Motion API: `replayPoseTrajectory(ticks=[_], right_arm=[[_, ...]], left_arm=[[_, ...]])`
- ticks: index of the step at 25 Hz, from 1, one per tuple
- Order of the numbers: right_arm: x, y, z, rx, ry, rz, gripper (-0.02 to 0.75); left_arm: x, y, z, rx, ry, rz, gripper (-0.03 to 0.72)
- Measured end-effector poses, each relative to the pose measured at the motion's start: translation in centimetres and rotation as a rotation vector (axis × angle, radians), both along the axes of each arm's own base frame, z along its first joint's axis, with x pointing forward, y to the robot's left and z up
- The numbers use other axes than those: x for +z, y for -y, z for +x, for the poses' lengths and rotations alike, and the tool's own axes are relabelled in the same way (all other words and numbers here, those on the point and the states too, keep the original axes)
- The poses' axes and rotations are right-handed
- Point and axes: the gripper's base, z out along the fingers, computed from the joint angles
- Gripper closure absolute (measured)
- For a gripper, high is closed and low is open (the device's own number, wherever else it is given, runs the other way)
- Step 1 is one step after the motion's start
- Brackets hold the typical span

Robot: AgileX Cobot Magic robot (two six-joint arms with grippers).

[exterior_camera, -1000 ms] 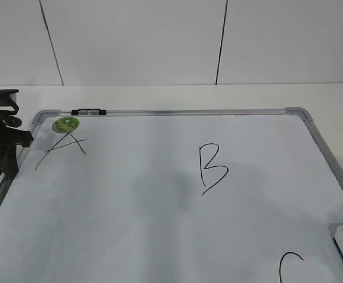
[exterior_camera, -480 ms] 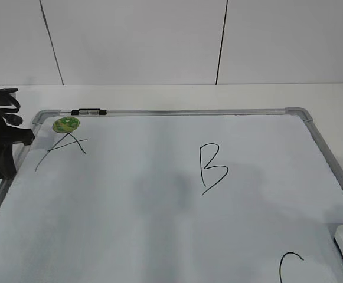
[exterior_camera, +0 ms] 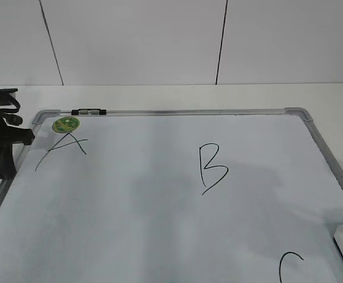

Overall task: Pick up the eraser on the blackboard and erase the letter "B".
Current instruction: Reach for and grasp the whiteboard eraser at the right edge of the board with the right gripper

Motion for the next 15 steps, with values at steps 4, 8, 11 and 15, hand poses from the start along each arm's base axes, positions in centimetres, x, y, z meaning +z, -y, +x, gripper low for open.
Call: replayPoseTrajectory(ticks=[4,8,11,15], right_arm=[[-1.1,0.0,1.5,-0.007,-0.047,-0.002,0.089],[-2.1,0.1,2.9,-0.006,-0.056,-0.005,0.088],[-2.9,0.1,4.0,-0.002,-0.068,-0.008,0.087],[-4.0,0.1,5.2,0.001,-0.074,-0.01,0.087]], left_arm=[[0.0,0.0,0.0,0.0,0.0,0.0,0.669],[0.0,0.0,0.0,0.001,0.0,-0.002,0.669],[0.0,0.1,0.0,0.006,-0.001,-0.009,0.669],[0.0,0.1,0.0,0.007,-0.001,-0.01,0.669]])
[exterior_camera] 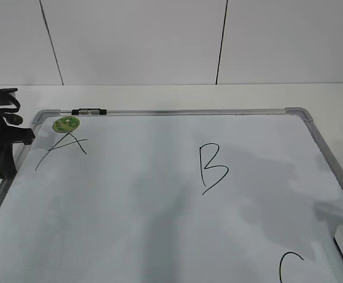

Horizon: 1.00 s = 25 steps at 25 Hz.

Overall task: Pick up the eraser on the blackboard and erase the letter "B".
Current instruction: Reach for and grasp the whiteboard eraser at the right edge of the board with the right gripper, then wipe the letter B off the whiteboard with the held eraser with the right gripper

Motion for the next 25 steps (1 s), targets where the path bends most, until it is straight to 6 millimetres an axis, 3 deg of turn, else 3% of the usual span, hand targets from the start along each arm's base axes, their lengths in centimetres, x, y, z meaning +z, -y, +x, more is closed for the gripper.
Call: replayPoseTrajectory(ticks=[12,25], right_arm=[[-2.9,-0.2,2.0,0.002,-0.082,0.023,0.087],[-4.4,-0.2,2.7,0.004,-0.123,0.02,0.087]], left_arm=[[0.0,0.0,0.0,0.001,0.003,-0.001,0.669],[0.0,0.0,0.1,0.002,0.005,-0.001,0.669]])
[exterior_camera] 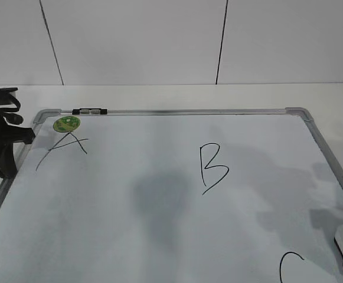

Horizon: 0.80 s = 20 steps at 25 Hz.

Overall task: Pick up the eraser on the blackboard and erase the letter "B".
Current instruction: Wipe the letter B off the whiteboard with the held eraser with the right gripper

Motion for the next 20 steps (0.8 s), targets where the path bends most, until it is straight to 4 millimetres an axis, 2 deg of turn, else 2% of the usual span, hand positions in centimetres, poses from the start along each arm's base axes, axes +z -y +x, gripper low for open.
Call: replayPoseTrajectory(ticks=[4,9,13,20], right_arm=[[-0.2,0.0,0.1,0.0,-0.01,0.0,0.098],[-0.1,0.0,0.1,0.008,-0.007,0.001,0.176],[0.1,0.0,0.3,0.015,-0.028,0.005,0.197],[2.0,-0.1,1.3,0.027,-0.05,0.019,0.198]], left_arm=[[0.0,0.0,0.0,0.0,0.0,0.0,0.669],[0.0,0.0,0.0,0.001,0.0,-0.002,0.669],[0.0,0.0,0.0,0.001,0.002,-0.002,0.669],[0.0,0.0,0.0,0.001,0.002,-0.002,0.669]])
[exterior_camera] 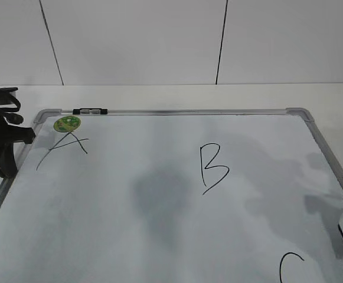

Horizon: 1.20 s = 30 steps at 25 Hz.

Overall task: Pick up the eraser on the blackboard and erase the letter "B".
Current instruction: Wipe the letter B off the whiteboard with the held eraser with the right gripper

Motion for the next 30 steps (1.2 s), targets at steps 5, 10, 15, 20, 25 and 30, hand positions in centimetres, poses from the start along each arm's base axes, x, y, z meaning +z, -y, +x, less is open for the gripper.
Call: replayPoseTrajectory(ticks=[5,10,15,20,25,30], right_arm=[[1.1,-0.3,1.1,-0.024,0.051,0.029,0.2],[3.6,-0.5,3.7,-0.051,0.158,0.056,0.2],[4.3,-1.2,7.3,-0.034,0.149,0.043,0.2],[3.4,-4.9,10.8,0.082,0.111,-0.048,0.201],[1.8,-9.8,14.9,0.182,0.111,-0.071,0.201],[-1.1,-12.0,19.5,0.199,0.126,-0.067,0.201]], left_arm=[[0.0,0.0,0.0,0.001,0.0,-0.002,0.671],[0.0,0.0,0.0,0.002,0.0,-0.003,0.671],[0.0,0.0,0.0,0.002,0.0,-0.003,0.671],[0.0,0.0,0.0,0.003,0.0,-0.004,0.671],[0.0,0.0,0.0,0.003,0.0,-0.004,0.671],[0.0,0.0,0.0,0.003,-0.002,-0.005,0.671]])
